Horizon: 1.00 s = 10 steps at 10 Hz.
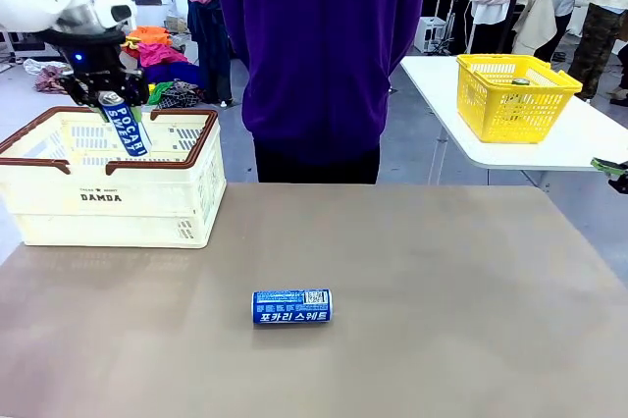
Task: Place the drinks into the Shopping basket.
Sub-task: Pick up one drink and place it into the Shopping basket.
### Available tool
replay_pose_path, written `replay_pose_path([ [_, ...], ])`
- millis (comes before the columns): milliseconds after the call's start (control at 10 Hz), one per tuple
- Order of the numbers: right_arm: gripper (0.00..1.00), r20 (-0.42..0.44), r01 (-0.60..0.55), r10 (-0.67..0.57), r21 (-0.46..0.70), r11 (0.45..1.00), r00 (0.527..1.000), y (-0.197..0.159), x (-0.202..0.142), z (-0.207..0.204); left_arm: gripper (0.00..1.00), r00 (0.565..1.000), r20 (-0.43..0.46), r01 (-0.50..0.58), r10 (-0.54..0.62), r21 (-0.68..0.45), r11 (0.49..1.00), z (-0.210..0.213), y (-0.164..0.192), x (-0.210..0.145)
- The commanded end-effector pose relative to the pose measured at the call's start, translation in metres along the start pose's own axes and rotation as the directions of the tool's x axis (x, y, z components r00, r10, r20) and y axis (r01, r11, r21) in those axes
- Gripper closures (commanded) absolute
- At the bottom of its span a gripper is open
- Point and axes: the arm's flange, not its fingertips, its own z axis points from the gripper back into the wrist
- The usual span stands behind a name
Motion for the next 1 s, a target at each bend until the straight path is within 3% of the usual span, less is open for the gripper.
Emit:
replay_pose_path([
  [0, 0.00, 0.006, 0.014, -0.014, 0.014, 1.000, 1.000, 0.005, 0.000, 0.002, 1.00, 0.995, -0.078, 0.065, -0.064, 0.014, 0.998, -0.030, -0.003, 0.006],
  [200, 0.00, 0.006, 0.014, -0.014, 0.014, 1.000, 1.000, 0.005, 0.000, 0.002, 1.00, 0.975, -0.165, 0.147, -0.147, -0.009, 0.989, -0.074, -0.007, 0.018],
  [400, 0.00, 0.006, 0.014, -0.014, 0.014, 1.000, 1.000, 0.005, 0.000, 0.002, 1.00, 0.963, -0.227, 0.151, -0.148, -0.006, 0.989, -0.107, -0.004, 0.020],
  [800, 0.00, 0.006, 0.014, -0.014, 0.014, 1.000, 1.000, 0.005, 0.000, 0.002, 1.00, 0.960, -0.251, 0.126, -0.121, 0.002, 0.992, -0.126, 0.000, 0.019],
  [900, 0.00, 0.006, 0.014, -0.014, 0.014, 1.000, 1.000, 0.005, 0.000, 0.002, 0.44, 0.959, -0.257, 0.122, -0.118, -0.002, 0.993, -0.128, 0.000, 0.019],
])
